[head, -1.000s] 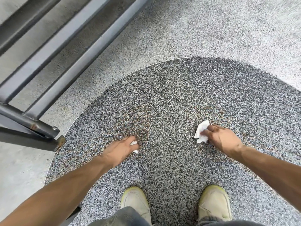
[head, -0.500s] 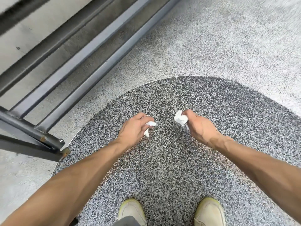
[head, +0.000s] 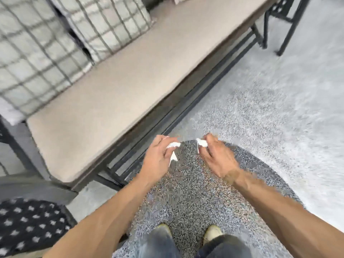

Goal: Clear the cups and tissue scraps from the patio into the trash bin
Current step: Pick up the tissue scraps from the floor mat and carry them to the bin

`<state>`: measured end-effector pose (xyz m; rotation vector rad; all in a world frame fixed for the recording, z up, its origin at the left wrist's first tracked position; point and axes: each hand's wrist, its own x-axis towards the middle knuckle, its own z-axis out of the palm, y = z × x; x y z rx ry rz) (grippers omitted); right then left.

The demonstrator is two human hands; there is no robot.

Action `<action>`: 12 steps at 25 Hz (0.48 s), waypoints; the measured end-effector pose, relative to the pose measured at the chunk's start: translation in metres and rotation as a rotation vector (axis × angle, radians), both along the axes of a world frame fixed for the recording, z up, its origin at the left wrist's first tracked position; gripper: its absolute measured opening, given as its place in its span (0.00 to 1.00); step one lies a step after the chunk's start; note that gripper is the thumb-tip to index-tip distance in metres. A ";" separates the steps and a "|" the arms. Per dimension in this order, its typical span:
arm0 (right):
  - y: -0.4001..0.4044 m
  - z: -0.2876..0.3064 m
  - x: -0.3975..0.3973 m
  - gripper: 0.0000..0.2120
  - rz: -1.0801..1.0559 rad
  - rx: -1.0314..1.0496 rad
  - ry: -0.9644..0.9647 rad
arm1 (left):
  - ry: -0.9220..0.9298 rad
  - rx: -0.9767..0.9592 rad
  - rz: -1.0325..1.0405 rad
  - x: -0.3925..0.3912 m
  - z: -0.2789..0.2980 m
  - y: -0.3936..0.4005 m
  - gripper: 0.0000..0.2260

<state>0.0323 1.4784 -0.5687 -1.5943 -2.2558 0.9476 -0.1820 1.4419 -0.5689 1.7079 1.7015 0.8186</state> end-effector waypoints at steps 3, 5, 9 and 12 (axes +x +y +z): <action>0.010 0.124 -0.019 0.10 0.013 0.001 0.042 | -0.094 -0.013 0.088 -0.010 0.117 0.005 0.18; 0.016 0.202 -0.034 0.12 0.026 0.082 0.025 | -0.159 -0.003 0.148 -0.023 0.194 0.009 0.18; 0.023 0.337 -0.066 0.14 0.066 0.249 0.133 | -0.227 0.112 0.158 -0.059 0.325 0.012 0.10; 0.024 0.413 -0.088 0.14 0.086 0.296 0.208 | -0.271 0.236 0.188 -0.085 0.401 0.010 0.09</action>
